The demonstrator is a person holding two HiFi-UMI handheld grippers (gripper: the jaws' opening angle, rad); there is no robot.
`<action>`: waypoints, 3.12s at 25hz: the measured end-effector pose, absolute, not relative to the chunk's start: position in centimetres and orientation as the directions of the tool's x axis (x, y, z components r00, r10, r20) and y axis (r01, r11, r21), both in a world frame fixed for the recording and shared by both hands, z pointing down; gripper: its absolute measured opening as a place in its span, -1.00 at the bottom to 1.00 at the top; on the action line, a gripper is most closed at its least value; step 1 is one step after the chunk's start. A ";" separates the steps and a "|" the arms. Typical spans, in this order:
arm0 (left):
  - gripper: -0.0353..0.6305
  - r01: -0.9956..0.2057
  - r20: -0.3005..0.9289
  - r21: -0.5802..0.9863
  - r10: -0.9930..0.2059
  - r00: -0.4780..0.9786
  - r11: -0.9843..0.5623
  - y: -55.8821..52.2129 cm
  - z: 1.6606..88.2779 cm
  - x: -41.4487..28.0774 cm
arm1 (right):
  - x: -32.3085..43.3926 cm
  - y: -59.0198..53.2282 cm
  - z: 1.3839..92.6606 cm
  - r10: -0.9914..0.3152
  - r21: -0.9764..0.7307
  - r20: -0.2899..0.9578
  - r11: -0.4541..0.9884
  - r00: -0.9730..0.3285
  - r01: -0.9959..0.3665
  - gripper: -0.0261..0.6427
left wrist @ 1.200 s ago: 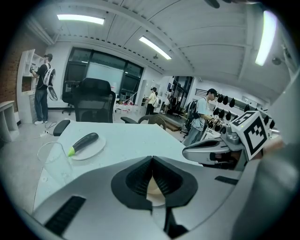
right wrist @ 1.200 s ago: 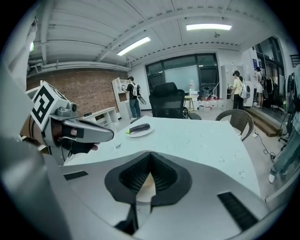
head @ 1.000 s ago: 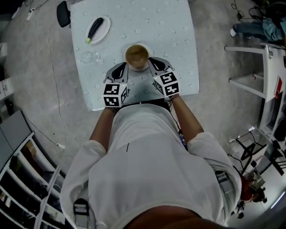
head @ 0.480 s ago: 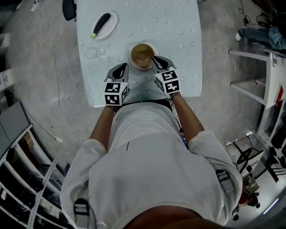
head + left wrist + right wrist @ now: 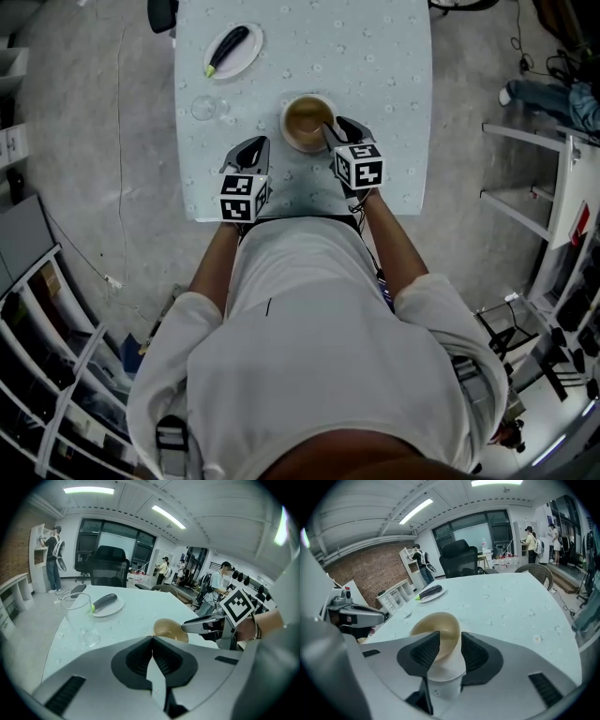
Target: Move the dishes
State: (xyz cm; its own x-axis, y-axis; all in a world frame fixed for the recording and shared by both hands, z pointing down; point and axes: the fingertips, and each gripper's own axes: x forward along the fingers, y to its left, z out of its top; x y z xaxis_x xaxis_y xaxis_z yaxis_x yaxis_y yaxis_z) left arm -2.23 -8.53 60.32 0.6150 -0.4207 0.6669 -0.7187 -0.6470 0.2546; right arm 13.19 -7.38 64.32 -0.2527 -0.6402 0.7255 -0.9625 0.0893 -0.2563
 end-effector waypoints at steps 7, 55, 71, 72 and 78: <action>-0.84 -0.756 0.676 0.256 -0.448 0.585 -0.602 -8.5 60.6 -3.5 | 13.2 -8.0 66.2 -0.602 -0.295 0.751 0.063 -0.272 -0.953 -0.50; -0.84 -0.446 0.642 0.248 -0.199 0.740 -0.860 -4.7 59.3 9.0 | 28.0 4.6 64.8 -0.652 -0.266 0.756 -0.391 0.061 -0.881 -0.87; -0.84 -0.392 0.664 0.259 -0.132 0.736 -0.883 -1.7 60.2 11.9 | 32.2 11.2 67.4 -0.595 -0.298 0.795 -0.554 0.119 -0.777 -0.87; -0.84 -0.395 0.665 0.258 -0.135 0.735 -0.882 -1.7 60.2 11.8 | 32.2 11.1 67.5 -0.595 -0.297 0.795 -0.545 0.113 -0.784 -0.84; -0.84 -0.412 0.661 0.255 -0.153 0.734 -0.875 -2.1 60.2 11.3 | 32.6 10.9 67.3 -0.604 -0.275 0.789 -0.509 0.111 -0.816 -0.60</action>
State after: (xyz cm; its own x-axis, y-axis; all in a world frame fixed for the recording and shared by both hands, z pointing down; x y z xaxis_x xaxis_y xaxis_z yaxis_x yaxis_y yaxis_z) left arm 11.35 -2.14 60.16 0.7342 -0.1530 0.6614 -0.4120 -0.8748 0.2550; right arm 32.59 10.91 67.29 0.1109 -0.6037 0.7894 -0.8157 -0.5091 -0.2747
